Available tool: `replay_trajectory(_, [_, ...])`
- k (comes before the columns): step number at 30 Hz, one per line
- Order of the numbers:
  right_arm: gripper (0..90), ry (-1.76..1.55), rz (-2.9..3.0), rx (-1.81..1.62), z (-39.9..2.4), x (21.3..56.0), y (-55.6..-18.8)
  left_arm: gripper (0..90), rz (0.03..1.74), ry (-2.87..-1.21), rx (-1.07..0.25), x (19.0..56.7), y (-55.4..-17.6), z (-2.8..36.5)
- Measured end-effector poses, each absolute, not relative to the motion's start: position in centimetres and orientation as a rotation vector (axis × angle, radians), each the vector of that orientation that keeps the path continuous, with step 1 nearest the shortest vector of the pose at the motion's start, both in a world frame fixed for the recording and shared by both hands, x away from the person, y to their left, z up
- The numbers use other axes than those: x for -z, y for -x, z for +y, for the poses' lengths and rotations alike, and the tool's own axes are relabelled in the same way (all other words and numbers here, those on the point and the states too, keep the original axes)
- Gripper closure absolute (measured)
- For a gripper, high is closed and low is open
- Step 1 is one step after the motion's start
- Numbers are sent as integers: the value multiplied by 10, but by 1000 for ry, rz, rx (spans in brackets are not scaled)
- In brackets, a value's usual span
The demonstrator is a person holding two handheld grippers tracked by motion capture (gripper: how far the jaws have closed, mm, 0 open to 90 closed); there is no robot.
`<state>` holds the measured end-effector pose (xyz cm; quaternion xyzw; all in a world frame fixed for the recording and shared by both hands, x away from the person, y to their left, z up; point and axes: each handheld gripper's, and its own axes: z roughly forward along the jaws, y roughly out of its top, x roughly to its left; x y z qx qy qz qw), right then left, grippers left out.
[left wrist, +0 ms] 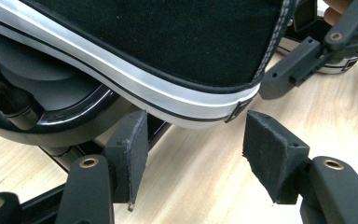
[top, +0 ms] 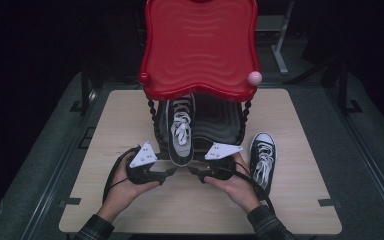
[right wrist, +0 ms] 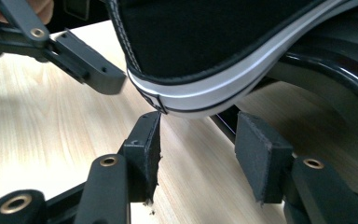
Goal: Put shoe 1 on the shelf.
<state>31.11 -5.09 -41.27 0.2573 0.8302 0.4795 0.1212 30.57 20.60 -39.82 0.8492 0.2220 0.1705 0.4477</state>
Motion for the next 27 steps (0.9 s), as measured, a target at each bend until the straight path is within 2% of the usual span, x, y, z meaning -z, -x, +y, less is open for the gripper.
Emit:
replay_trajectory(17, [528, -744, 2406, -1376, -45, 396, -309, 445, 602, -2082, -395, 385, -306, 204])
replay_trajectory(27, [540, -742, 2360, -1345, -43, 377, -330, 479, 661, -2025, -463, 369, -323, 199])
